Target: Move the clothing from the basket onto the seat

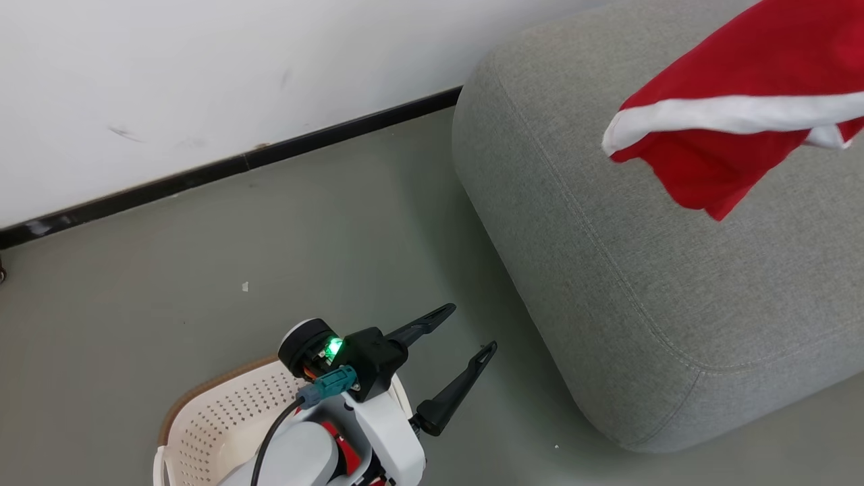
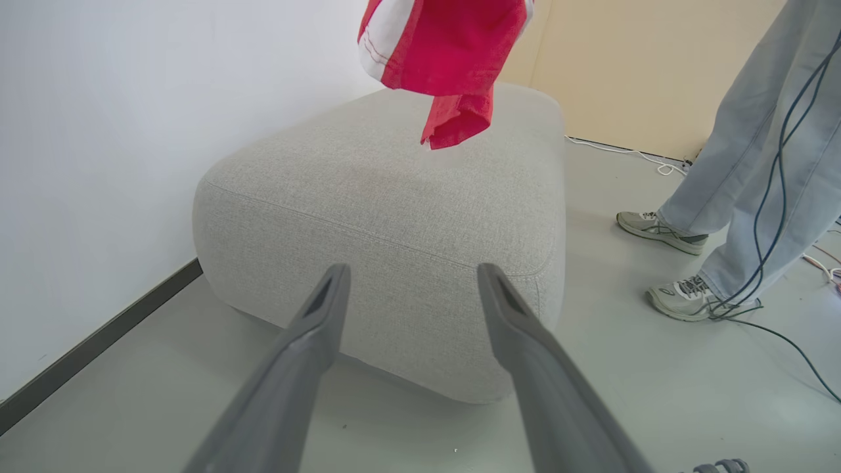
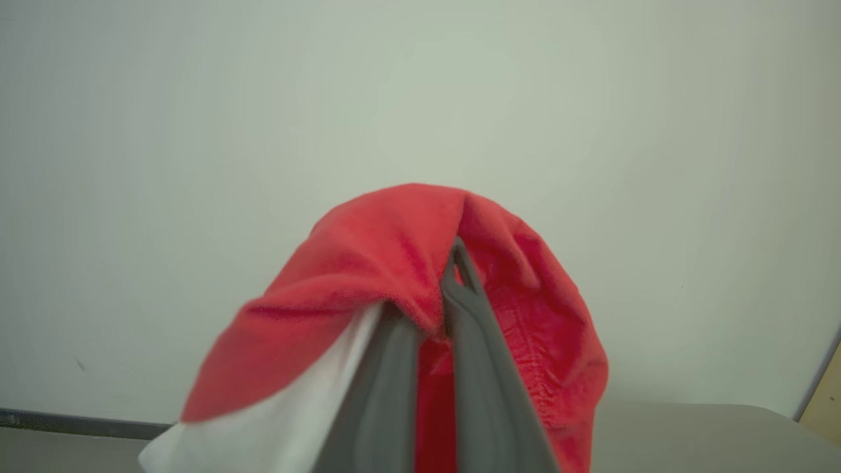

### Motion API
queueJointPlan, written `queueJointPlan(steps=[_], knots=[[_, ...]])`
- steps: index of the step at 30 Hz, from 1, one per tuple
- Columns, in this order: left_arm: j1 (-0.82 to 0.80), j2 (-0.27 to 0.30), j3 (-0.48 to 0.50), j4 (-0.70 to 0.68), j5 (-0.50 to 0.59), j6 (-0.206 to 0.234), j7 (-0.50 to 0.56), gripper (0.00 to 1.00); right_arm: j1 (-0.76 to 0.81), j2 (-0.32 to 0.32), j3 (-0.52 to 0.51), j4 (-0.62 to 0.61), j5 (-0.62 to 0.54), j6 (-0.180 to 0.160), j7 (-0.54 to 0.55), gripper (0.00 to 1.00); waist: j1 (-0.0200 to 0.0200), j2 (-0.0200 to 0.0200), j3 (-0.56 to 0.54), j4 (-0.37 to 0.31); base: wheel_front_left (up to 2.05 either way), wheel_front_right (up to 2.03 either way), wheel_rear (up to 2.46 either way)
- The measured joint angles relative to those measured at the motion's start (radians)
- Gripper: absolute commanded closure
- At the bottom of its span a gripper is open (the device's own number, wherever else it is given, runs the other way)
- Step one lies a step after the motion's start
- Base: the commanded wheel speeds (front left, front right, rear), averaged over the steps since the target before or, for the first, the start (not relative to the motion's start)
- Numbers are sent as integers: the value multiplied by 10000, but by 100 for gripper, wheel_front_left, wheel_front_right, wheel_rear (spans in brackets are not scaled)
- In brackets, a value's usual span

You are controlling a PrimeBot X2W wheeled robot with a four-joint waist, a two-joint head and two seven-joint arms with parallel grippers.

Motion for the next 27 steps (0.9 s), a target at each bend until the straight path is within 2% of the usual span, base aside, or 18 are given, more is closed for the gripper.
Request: queueJointPlan(steps=[10, 21, 27], knots=[[-12, 226, -36, -374, 15, 0, 230, 0, -536, -575, -372, 1070, 437, 0, 0, 100, 1, 0, 617, 54, 0, 0, 0], [-85, 529, 17, -848, 94, 33, 600, 0, -1487, -846, -1060, 2059, 966, 0, 0, 100, 1, 0, 1439, 206, 0, 0, 0], [-252, 585, 50, -1120, 109, 48, 748, 0, -2016, -1095, -1055, 2665, 1172, 0, 0, 100, 1, 0, 1932, 323, 0, 0, 0]])
